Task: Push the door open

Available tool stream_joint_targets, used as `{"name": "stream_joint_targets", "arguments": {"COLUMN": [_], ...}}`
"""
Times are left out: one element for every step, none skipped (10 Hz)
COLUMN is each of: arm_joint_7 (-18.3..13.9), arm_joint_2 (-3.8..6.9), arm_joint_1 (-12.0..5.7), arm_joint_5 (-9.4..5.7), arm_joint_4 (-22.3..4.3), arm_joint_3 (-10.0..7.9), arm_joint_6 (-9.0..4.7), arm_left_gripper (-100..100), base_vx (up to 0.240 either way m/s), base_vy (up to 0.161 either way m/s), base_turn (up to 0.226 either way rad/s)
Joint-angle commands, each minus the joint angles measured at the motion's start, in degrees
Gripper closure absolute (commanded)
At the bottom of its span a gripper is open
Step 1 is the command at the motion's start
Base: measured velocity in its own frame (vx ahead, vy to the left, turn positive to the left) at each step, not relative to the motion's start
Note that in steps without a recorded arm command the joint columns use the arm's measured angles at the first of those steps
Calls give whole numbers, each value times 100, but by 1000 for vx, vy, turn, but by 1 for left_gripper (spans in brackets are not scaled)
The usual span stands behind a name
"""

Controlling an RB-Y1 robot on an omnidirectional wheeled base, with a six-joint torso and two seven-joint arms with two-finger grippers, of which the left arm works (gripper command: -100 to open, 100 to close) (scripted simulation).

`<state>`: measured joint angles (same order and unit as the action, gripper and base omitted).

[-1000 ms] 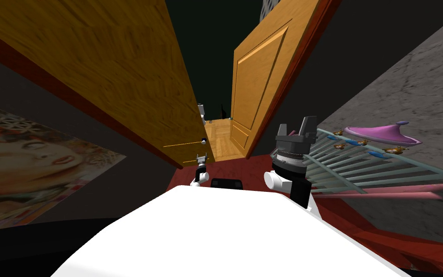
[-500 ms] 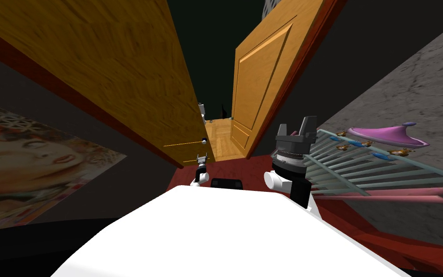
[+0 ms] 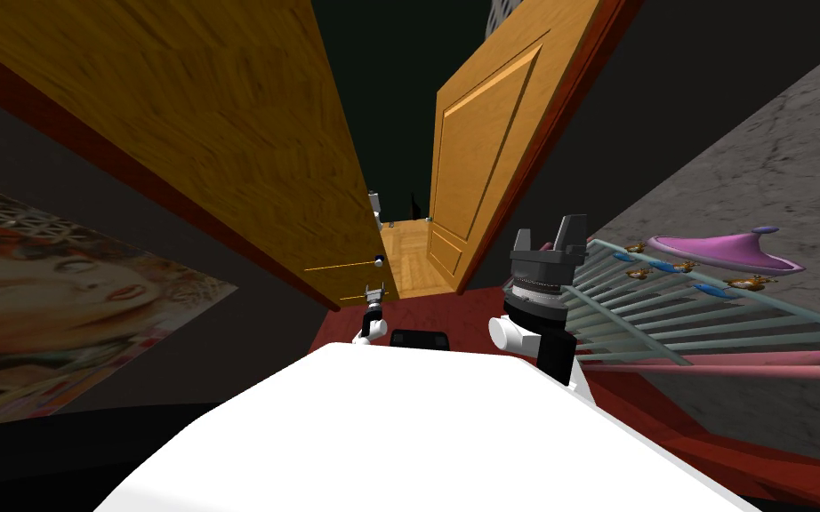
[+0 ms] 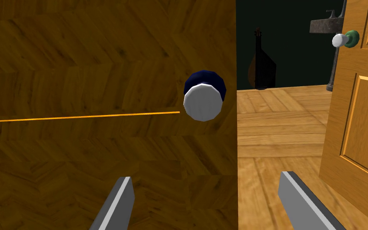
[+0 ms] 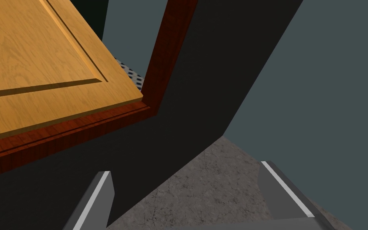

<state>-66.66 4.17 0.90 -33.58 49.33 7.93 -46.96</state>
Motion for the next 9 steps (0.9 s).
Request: {"name": "stream_joint_targets", "arguments": {"arm_joint_7": [-72, -72, -72, -72, -72, -72, -72, -72, -72], "arm_joint_2": [11, 11, 11, 11, 11, 11, 11, 11, 11], "arm_joint_1": [14, 14, 14, 14, 14, 14, 14, 14, 14], "arm_joint_5": [6, 6, 6, 6, 6, 6, 6, 6, 6], "arm_joint_4": [12, 12, 12, 12, 12, 12, 12, 12, 12], "arm_joint_3": [57, 57, 57, 57, 57, 57, 57, 57, 57], "arm_joint_6": [28, 28, 28, 28, 28, 28, 28, 28, 28], "arm_left_gripper": [-100, -100, -100, -100, -100, -100, -100, -100, -100], "base_vx": [38, 0, -12, -11, -6, 22, 11, -5, -16], "base_vy": [40, 0, -13, -11, -7, 23, 11, -6, -16], "base_turn": [126, 0, -40, -36, -21, 74, 36, -18, -52]}}
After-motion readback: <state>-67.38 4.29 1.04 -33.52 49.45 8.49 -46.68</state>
